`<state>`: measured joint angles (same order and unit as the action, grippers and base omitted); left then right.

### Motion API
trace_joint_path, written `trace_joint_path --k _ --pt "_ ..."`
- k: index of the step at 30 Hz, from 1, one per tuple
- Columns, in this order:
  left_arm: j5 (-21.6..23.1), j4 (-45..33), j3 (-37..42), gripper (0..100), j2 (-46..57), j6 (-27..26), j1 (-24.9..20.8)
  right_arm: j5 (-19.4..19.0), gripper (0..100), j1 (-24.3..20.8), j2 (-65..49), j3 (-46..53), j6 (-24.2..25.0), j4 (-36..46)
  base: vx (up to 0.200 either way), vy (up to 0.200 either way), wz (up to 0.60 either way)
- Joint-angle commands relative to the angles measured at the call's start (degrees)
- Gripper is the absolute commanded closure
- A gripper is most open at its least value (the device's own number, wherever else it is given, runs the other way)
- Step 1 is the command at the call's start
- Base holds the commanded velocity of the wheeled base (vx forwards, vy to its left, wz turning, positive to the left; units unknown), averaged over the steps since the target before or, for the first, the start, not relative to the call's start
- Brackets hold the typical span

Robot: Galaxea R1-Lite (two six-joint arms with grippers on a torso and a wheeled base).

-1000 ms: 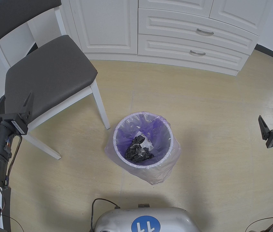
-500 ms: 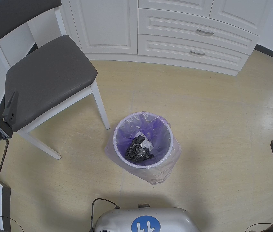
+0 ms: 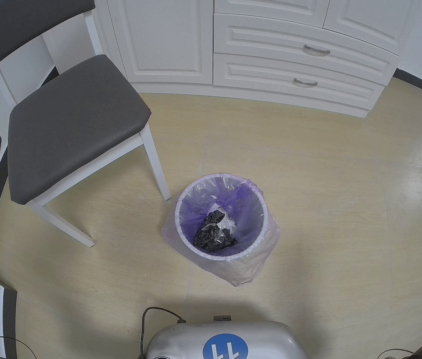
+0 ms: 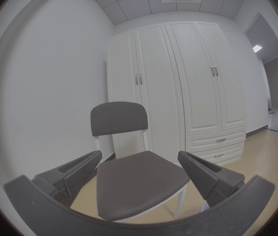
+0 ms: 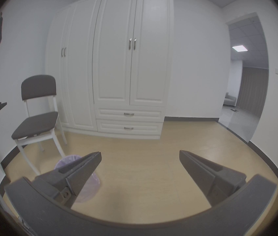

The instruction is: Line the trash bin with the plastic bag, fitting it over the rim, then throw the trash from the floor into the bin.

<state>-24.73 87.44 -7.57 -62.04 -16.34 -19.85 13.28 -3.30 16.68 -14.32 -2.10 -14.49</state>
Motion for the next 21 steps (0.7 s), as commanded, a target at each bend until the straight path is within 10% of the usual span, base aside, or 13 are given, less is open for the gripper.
trace_joint_path --k 1,21 --pt "-0.1 -0.1 0.2 0 5.2 -1.6 1.7 -0.1 0 3.0 -8.2 0.4 0.3 0.3 0.000 0.000 0.00" --pt "0.7 -33.2 -3.3 0 35.1 -2.3 6.7 0.5 0 3.3 -16.7 5.5 6.9 -0.2 0.000 0.000 0.00"
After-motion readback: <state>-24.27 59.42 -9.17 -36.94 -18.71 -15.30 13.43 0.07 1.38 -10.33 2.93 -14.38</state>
